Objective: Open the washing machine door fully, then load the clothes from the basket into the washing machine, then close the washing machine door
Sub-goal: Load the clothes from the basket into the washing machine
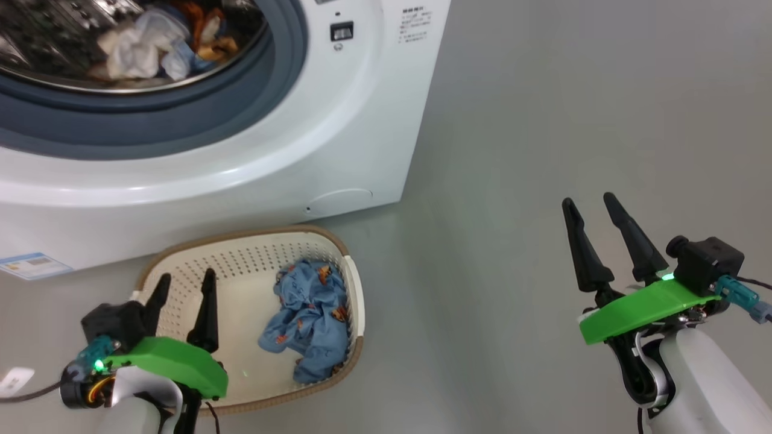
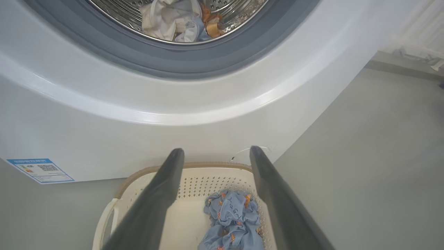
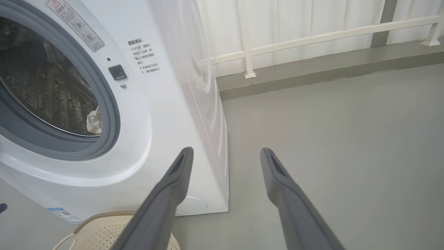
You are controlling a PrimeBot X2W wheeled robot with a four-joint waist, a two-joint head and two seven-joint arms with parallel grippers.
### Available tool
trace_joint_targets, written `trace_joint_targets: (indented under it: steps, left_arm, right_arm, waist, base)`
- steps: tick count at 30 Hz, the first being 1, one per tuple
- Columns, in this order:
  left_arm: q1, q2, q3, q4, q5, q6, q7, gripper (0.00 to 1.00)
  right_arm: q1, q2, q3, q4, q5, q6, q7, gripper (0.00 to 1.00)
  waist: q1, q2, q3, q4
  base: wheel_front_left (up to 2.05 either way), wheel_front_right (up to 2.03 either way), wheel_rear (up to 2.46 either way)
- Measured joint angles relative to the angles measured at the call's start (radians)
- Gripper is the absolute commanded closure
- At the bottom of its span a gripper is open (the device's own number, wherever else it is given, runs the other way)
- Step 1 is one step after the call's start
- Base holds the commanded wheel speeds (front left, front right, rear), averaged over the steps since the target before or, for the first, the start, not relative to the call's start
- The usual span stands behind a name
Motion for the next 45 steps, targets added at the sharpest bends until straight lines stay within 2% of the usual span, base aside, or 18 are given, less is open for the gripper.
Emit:
trace_joint_targets:
  steps: [8, 21, 29, 39, 45]
  left_arm:
    - [-0.095, 0.005, -0.037, 0.136, -0.007, -0.047, 0.072, 0.00]
    - [-0.290, 0.024, -0.148, 0.381, -0.015, -0.122, 0.235, 0.00]
    - [-0.400, 0.027, -0.222, 0.493, -0.009, -0.132, 0.273, 0.00]
    - [-0.534, 0.003, -0.324, 0.589, -0.055, -0.138, 0.323, 0.00]
    - [-0.607, 0.018, -0.356, 0.646, -0.089, -0.138, 0.335, 0.00]
  right_arm:
    - [-0.032, 0.019, -0.008, -0.014, -0.008, 0.000, 0.000, 0.00]
    - [-0.100, 0.060, -0.013, -0.044, -0.018, 0.000, 0.000, 0.00]
    - [-0.134, 0.080, -0.013, -0.057, -0.018, 0.000, 0.000, 0.00]
    - [-0.181, 0.096, 0.002, -0.066, -0.018, 0.000, 0.000, 0.00]
    - [-0.197, 0.111, 0.010, -0.068, -0.018, 0.000, 0.000, 0.00]
  waist:
    - [0.0000, 0.0000, 0.083, -0.034]
    - [0.0000, 0.0000, 0.237, -0.082]
    - [0.0000, 0.0000, 0.338, -0.107]
    - [0.0000, 0.0000, 0.451, -0.125]
    - [0.0000, 0.0000, 0.507, -0.140]
  base:
    - [0.00, 0.00, 0.00]
    - [0.00, 0.00, 0.00]
    - [0.00, 0.00, 0.00]
    - [0.00, 0.00, 0.00]
    - [0.00, 0.00, 0.00]
